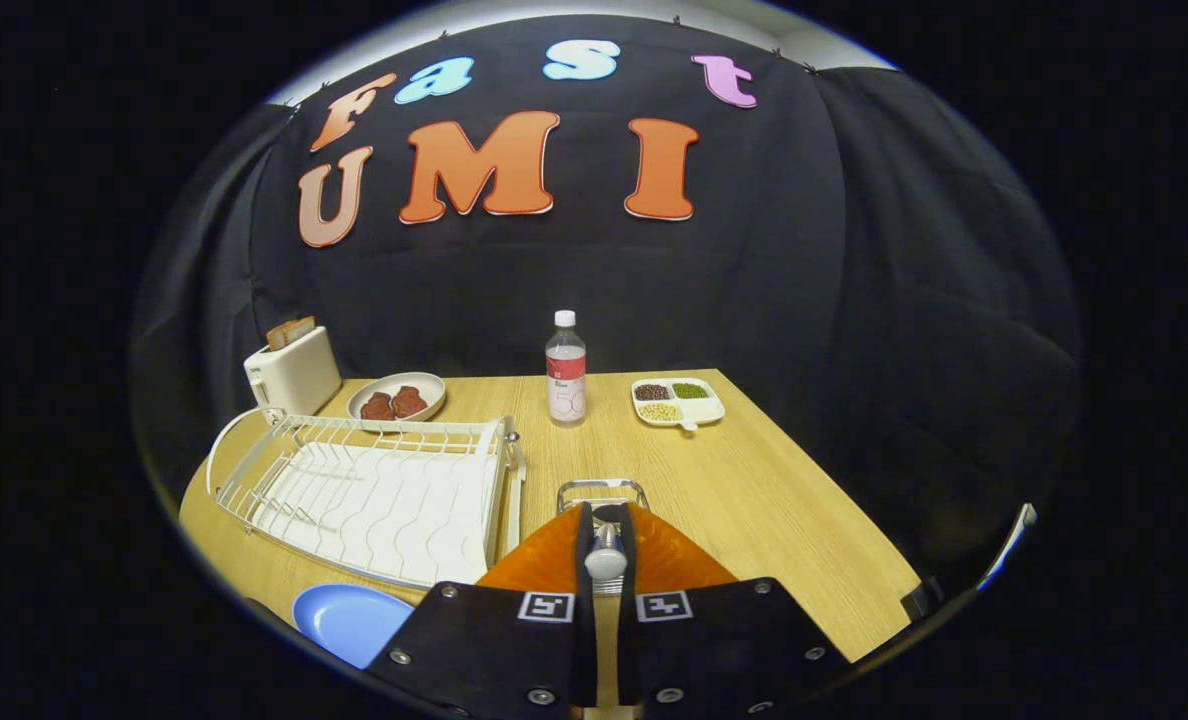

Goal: Take the plate from the dish rack, then take the spoon from the basket and place it into the plate.

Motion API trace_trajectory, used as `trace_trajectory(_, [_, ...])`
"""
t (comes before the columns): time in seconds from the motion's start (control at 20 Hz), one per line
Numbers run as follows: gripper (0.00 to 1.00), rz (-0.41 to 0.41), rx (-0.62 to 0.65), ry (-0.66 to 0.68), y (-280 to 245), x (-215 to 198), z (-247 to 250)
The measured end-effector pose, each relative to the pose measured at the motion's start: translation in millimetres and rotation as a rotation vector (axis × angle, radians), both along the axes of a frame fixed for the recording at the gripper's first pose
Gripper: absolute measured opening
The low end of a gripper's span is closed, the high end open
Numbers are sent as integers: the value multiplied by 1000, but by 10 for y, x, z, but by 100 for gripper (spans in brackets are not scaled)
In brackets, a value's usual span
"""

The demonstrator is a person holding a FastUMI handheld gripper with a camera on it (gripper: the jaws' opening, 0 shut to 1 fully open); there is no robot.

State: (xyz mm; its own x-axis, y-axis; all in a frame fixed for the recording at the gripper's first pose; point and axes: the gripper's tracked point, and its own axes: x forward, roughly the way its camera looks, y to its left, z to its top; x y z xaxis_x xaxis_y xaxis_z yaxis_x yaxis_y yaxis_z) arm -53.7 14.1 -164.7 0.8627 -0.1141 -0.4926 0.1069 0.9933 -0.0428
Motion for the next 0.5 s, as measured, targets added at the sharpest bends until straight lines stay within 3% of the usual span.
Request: trace_trajectory(0.5, [8, 123, 13, -107, 688, -328, 783])
